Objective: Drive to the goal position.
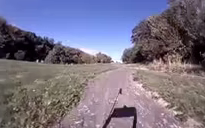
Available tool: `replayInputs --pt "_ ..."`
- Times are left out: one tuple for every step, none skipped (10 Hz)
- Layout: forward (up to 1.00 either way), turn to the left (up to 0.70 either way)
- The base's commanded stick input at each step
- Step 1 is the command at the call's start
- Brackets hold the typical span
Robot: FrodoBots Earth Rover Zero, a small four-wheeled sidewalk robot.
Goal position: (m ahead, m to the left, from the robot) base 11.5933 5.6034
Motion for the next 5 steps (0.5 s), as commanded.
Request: replayInputs --pt "1.0 0.01" --pt "1.0 0.01" --pt "1.0 0.01" --pt "1.0 0.01" --pt "1.0 0.01"
